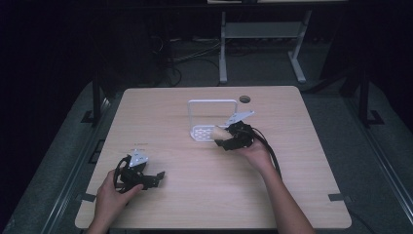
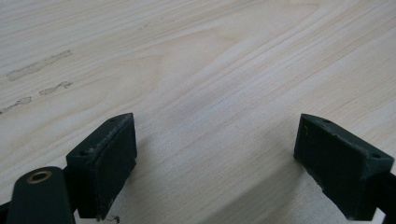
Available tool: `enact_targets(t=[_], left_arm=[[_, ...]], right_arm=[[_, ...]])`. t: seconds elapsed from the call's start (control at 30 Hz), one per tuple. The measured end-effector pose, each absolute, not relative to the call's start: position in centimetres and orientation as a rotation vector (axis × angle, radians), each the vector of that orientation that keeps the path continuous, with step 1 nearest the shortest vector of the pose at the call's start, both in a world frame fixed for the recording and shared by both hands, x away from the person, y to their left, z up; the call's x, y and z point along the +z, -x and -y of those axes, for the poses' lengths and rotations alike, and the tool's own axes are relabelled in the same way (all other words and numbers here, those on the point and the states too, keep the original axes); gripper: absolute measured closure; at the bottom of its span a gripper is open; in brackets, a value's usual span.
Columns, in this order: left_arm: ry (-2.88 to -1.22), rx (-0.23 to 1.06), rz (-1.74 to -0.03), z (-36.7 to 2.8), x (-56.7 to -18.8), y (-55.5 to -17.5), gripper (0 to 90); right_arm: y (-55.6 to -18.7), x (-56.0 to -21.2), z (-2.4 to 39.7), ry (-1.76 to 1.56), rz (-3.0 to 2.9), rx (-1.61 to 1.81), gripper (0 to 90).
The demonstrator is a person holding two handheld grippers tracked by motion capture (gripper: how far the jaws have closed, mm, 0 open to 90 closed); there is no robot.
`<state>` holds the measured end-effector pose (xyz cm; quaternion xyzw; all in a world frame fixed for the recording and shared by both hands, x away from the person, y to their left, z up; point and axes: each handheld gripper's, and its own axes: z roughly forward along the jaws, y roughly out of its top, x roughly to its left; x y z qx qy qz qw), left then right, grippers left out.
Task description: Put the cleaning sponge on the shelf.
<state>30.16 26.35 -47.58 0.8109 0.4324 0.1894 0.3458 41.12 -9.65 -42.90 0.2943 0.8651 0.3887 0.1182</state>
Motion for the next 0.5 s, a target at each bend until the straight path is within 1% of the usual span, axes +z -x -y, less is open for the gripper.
enact_targets(t=[0.5], left_arm=[[-2.106,0.491,-1.123,-26.4,-47.6,-30.2,12.6]], right_arm=[[-42.9,-43.2,7.4,-0.865,-2.531,1.124,37.0]])
